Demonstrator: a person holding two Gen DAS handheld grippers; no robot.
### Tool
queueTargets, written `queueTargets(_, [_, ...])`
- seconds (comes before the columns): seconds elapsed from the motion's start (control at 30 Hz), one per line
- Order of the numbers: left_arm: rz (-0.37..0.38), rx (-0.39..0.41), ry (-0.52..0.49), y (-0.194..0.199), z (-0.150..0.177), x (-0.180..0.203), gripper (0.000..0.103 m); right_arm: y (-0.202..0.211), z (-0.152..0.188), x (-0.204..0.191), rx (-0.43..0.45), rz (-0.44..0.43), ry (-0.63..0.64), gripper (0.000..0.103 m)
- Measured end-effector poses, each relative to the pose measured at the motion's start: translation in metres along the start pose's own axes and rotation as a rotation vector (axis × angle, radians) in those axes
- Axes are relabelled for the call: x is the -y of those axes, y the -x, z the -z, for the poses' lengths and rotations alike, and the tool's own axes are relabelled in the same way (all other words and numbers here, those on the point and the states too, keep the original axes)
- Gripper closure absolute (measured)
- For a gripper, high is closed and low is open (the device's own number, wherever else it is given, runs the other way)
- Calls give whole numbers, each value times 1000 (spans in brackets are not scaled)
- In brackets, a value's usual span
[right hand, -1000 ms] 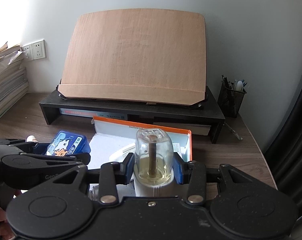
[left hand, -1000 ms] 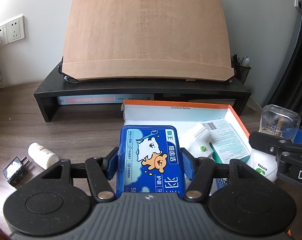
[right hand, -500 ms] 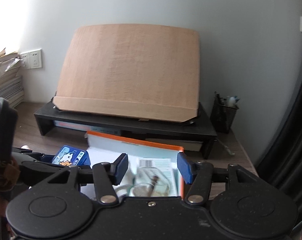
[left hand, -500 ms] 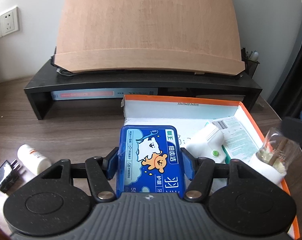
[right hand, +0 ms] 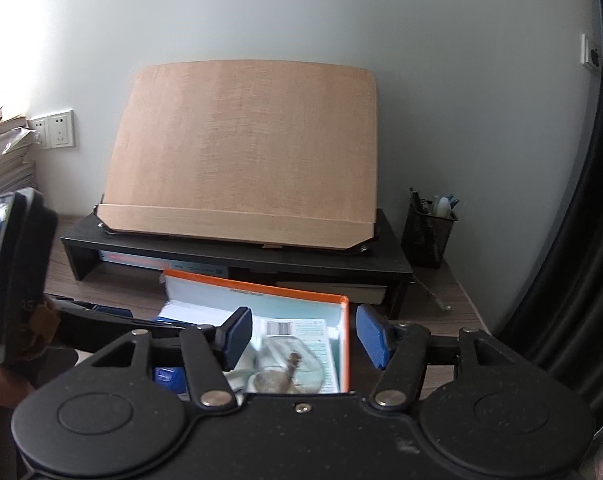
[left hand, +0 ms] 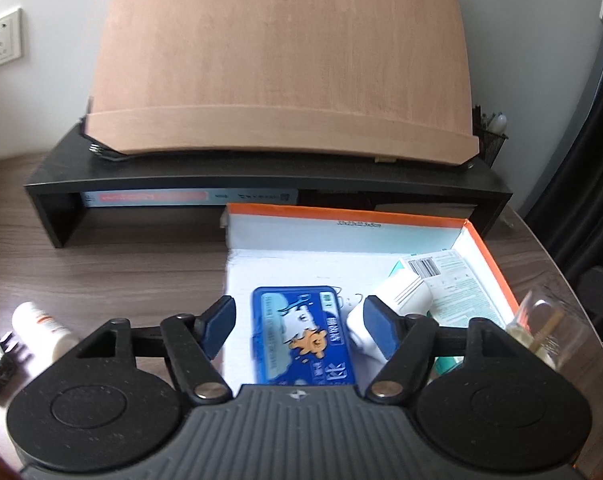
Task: Organize rigid objects
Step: 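Move both open tools to the black charger and white pill bottle on the desk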
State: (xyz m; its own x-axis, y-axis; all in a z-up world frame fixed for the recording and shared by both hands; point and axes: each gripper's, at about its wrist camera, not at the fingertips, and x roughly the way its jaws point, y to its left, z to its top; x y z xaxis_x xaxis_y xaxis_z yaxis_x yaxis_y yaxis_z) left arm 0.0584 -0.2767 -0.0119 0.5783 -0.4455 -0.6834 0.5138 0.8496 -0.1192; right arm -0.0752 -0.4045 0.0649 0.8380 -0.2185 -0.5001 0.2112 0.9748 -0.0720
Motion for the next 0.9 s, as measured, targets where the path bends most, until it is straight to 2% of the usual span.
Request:
queueTargets(0.2, [-53, 16, 44, 24, 6, -29, 28, -5, -5, -27, -14, -60, 14, 31])
queueTargets(0.4, [-135, 14, 83, 47, 17, -76, 28, -11, -6, -69, -35, -138, 38, 31])
queueTargets(0.63, [-243, -21, 88, 60, 33, -137, 22, -12, -8, -121, -45, -209, 69, 31])
queueTargets(0.9, [-203, -82, -34, 40, 40, -187, 21, -13, -1, -156, -86, -203, 74, 30])
